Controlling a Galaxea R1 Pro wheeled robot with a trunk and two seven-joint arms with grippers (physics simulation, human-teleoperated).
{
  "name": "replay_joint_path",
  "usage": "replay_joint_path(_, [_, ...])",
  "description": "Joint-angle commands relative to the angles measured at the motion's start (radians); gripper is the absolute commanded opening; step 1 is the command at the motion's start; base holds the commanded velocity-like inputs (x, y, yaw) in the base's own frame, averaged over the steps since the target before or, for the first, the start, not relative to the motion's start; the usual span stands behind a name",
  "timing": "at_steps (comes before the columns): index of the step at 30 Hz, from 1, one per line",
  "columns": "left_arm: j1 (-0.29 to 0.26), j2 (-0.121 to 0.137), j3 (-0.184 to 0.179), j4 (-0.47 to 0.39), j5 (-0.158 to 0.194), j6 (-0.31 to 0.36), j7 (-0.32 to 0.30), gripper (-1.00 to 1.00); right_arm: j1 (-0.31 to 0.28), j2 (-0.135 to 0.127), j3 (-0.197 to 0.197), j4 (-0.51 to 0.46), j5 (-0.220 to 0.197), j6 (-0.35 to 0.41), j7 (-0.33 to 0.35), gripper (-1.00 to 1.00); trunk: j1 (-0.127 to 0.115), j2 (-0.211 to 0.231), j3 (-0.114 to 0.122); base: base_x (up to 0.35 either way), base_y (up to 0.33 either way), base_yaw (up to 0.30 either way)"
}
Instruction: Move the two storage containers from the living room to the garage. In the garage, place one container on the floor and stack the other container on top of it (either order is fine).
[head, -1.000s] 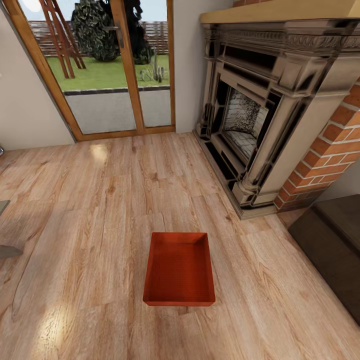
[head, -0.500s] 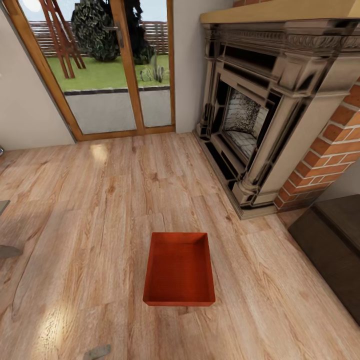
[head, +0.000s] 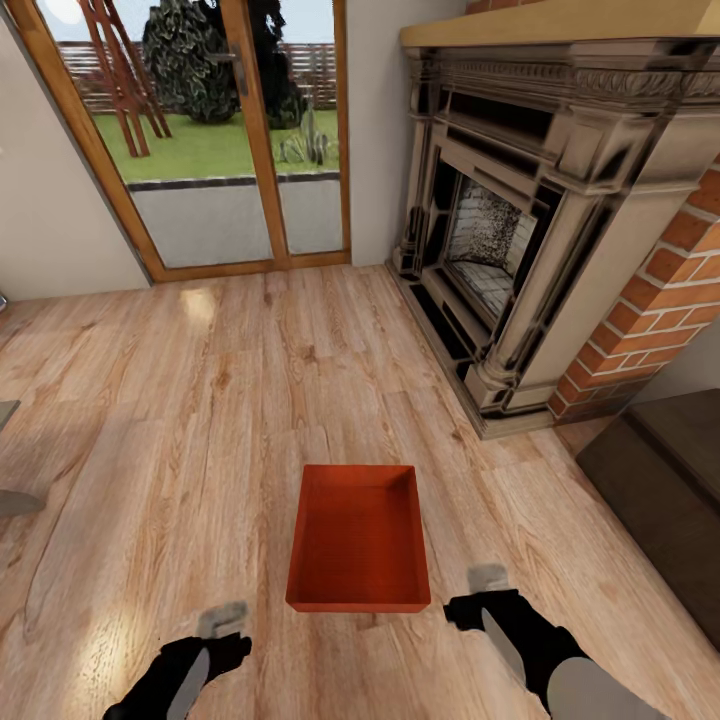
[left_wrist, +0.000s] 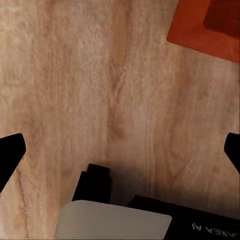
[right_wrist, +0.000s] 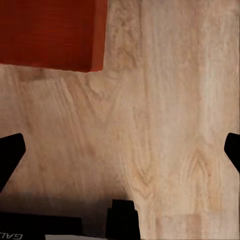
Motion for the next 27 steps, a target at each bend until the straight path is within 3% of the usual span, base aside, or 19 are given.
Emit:
replay_joint_path(1, [-0.026, -0.001, 0.0, -0.001, 0.011, 0.008, 0.006, 1.0, -0.025, 0.001, 0.007, -0.001, -0.01, 0.006, -0.003, 1.0, 0.0, 0.0, -0.001, 0.0, 0.0, 0.0])
replay_joint_path(6, [-0.131, -0.009, -0.001, 0.001, 0.01, 0.011, 0.006, 1.0, -0.107, 0.006, 0.006, 0.0, -0.012, -0.018, -0.006, 1.0, 0.0, 0.0, -0.001, 0.0, 0.0, 0.0])
replay_joint_path(7, [-0.175, -0.021, -0.002, 0.001, 0.009, 0.011, 0.007, 1.0, -0.123, 0.007, 0.005, -0.001, -0.013, -0.067, -0.008, 1.0, 0.0, 0.0, -0.001, 0.0, 0.0, 0.0])
replay_joint_path(10, [-0.233, -0.056, -0.004, 0.005, -0.006, 0.01, 0.01, 1.0, -0.134, 0.01, -0.004, 0.0, -0.014, -0.127, -0.021, 1.0, 0.0, 0.0, -0.001, 0.0, 0.0, 0.0])
replay_joint_path(12, [-0.256, -0.088, -0.005, 0.014, -0.042, 0.005, 0.028, 1.0, -0.137, 0.028, -0.017, 0.0, -0.014, -0.144, -0.033, 1.0, 0.0, 0.0, -0.001, 0.0, 0.0, 0.0])
replay_joint_path(14, [-0.278, -0.136, -0.005, 0.026, -0.123, -0.002, 0.07, 1.0, -0.138, 0.067, -0.047, -0.001, -0.014, -0.155, -0.05, 1.0, 0.0, 0.0, -0.001, 0.0, 0.0, 0.0])
replay_joint_path(15, [-0.288, -0.157, -0.004, 0.024, -0.189, -0.007, 0.093, 1.0, -0.139, 0.094, -0.081, 0.001, -0.013, -0.17, -0.063, 1.0, 0.0, 0.0, -0.001, 0.0, 0.0, 0.0])
replay_joint_path(16, [-0.293, -0.165, -0.004, 0.021, -0.222, -0.011, 0.101, 1.0, -0.139, 0.107, -0.1, 0.003, -0.011, -0.185, -0.069, 1.0, 0.0, 0.0, -0.001, 0.0, 0.0, 0.0])
replay_joint_path(19, [-0.298, -0.174, -0.003, 0.032, -0.256, -0.038, 0.112, 1.0, -0.14, 0.122, -0.123, 0.009, -0.009, -0.246, -0.078, 1.0, 0.0, 0.0, -0.001, 0.0, 0.0, 0.0])
replay_joint_path(24, [-0.3, -0.176, -0.002, 0.067, -0.268, -0.092, 0.121, 1.0, -0.14, 0.129, -0.127, 0.056, -0.002, -0.375, -0.084, 1.0, 0.0, 0.0, -0.001, 0.0, 0.0, 0.0])
replay_joint_path(27, [-0.3, -0.176, -0.002, 0.063, -0.271, -0.098, 0.117, 1.0, -0.14, 0.128, -0.127, 0.076, 0.014, -0.388, -0.082, 1.0, 0.0, 0.0, -0.001, 0.0, 0.0, 0.0])
